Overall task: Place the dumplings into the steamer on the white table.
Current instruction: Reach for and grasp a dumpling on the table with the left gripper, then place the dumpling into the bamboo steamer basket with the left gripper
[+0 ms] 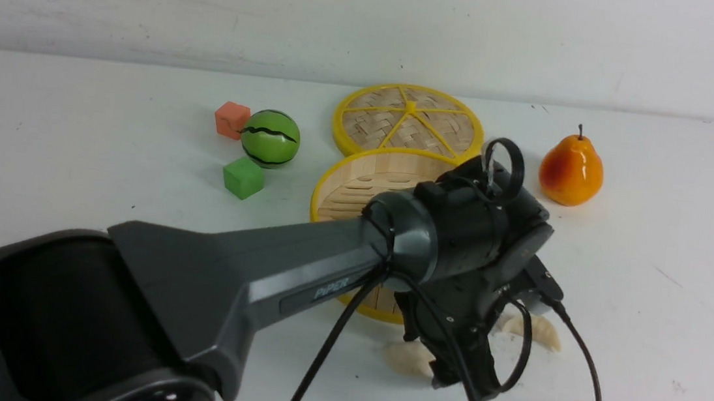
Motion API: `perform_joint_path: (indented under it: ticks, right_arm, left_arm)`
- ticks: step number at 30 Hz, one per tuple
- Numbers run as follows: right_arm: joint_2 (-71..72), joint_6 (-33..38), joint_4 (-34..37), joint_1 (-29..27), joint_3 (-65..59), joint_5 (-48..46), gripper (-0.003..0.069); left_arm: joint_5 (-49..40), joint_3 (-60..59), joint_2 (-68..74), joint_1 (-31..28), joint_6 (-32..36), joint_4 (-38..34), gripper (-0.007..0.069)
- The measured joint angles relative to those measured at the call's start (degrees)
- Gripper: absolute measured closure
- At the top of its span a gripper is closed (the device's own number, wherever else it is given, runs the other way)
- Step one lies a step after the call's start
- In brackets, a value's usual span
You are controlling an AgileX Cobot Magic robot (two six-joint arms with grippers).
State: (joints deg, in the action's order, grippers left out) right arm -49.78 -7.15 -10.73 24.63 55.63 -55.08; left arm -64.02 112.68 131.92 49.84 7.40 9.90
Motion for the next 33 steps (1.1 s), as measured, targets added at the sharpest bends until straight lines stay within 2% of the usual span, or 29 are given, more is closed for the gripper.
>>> perform_joint_path:
  ticks: [6,8,10,12,17,22,25,30,33]
  right_arm:
    - [0.00,0.06,0.00,0.00,0.00,-0.12,0.0545]
    - [0.00,0.19,0.00,0.00,0.00,-0.12,0.0545]
    - [0.00,0.19,0.00,0.00,0.00,-0.12,0.0545]
    - [0.00,0.19,0.00,0.00,0.00,-0.12,0.0545]
    - [0.00,0.25,0.00,0.00,0.00,-0.06,0.0545]
    - [0.00,0.24,0.00,0.00,0.00,0.39,0.0545]
    - [0.00,0.24,0.00,0.00,0.00,0.39,0.0545]
    - [0.00,0.24,0.00,0.00,0.00,0.58,0.0537]
    - [0.00,0.24,0.00,0.00,0.00,0.77,0.0533]
  left_arm:
    - [0.42,0.00,0.82,-0.26,-2.89,0.99,0.0184]
    - [-0.02,0.00,0.89,-0.32,-4.66,1.48,0.0222]
    - [-1.18,0.00,0.89,-0.43,-8.30,2.14,0.0337]
    - [-2.46,0.32,0.89,-0.43,-9.66,2.28,0.0370]
    - [-5.77,3.84,0.07,-0.43,-10.45,1.27,0.0363]
    - [-6.46,14.31,-4.16,-2.39,-14.11,0.47,0.0363]
    - [-6.49,20.27,-5.61,-6.63,-17.99,-0.49,0.0363]
    - [-6.27,21.32,-4.99,-15.20,-21.88,-3.53,0.0363]
    - [-4.67,21.32,-2.93,-18.24,-23.28,-4.76,0.0363]
